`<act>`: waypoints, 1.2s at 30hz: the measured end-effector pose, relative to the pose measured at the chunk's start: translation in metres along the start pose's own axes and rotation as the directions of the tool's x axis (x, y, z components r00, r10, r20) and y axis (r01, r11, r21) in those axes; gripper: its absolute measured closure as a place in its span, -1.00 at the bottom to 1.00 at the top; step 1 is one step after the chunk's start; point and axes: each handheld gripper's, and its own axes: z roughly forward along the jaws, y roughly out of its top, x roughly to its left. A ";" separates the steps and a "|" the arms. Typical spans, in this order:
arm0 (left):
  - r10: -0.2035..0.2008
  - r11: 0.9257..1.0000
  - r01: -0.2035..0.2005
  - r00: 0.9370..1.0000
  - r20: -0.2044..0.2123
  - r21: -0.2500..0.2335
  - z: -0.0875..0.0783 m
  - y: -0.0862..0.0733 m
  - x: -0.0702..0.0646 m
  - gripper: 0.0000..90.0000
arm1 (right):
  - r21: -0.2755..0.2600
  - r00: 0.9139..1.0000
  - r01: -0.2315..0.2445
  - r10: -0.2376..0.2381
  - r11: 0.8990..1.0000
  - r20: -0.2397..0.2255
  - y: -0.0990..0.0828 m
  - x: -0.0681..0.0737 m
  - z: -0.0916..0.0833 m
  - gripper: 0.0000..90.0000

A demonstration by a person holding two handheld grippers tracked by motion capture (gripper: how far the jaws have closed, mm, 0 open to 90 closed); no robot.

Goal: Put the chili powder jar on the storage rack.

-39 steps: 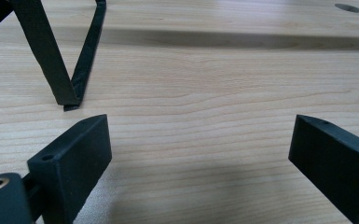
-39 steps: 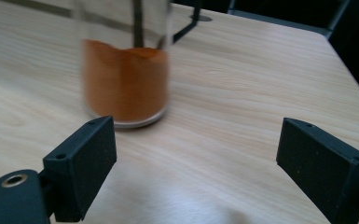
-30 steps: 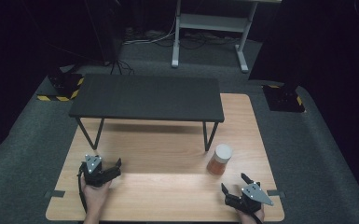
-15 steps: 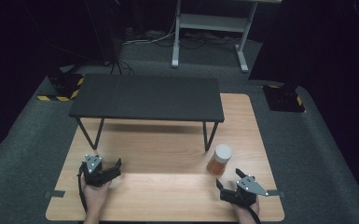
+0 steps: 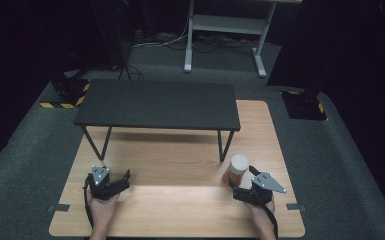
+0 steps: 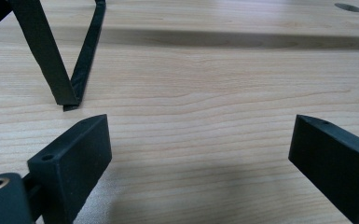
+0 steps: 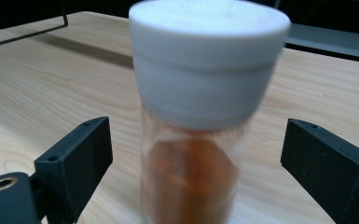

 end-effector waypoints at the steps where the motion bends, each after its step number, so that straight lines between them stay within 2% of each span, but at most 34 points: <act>1: 0.000 1.000 0.000 1.000 0.000 0.000 0.000 0.000 0.000 -0.86 | 0.001 1.000 0.000 0.000 1.000 -0.005 0.003 -0.001 0.005 -0.81; 8: 0.000 1.000 0.000 1.000 0.000 0.000 0.000 0.000 0.000 -0.86 | 0.008 1.000 -0.016 0.016 1.000 -0.018 0.008 -0.003 0.018 -0.79; 12: 0.000 1.000 0.000 1.000 -0.001 0.001 0.000 0.000 0.000 -0.86 | 0.004 0.999 -0.028 0.028 1.000 -0.021 0.009 -0.005 0.024 -0.69; 18: 0.000 1.000 0.000 1.000 -0.001 0.001 0.000 0.000 0.000 -0.86 | 0.005 1.000 -0.019 0.019 1.000 -0.023 0.009 -0.006 0.027 -0.50; 19: 0.000 1.000 0.000 1.000 -0.002 0.001 0.000 0.000 0.000 -0.86 | 0.005 0.999 -0.020 0.020 1.000 -0.030 0.008 -0.007 0.027 -0.41; 20: 0.000 1.000 0.000 1.000 -0.002 0.001 0.000 0.000 0.000 -0.86 | 0.005 0.999 -0.020 0.020 1.000 -0.030 0.008 -0.007 0.027 -0.41; 21: 0.000 1.000 0.000 1.000 -0.002 0.001 0.000 0.000 0.000 -0.86 | 0.007 0.999 -0.020 0.020 1.000 -0.030 0.007 -0.008 0.027 -0.31; 36: 0.006 1.000 -0.006 1.000 -0.004 0.005 0.001 0.001 -0.001 -0.86 | -0.011 0.999 -0.001 0.001 1.000 -0.034 0.002 -0.008 0.027 -0.26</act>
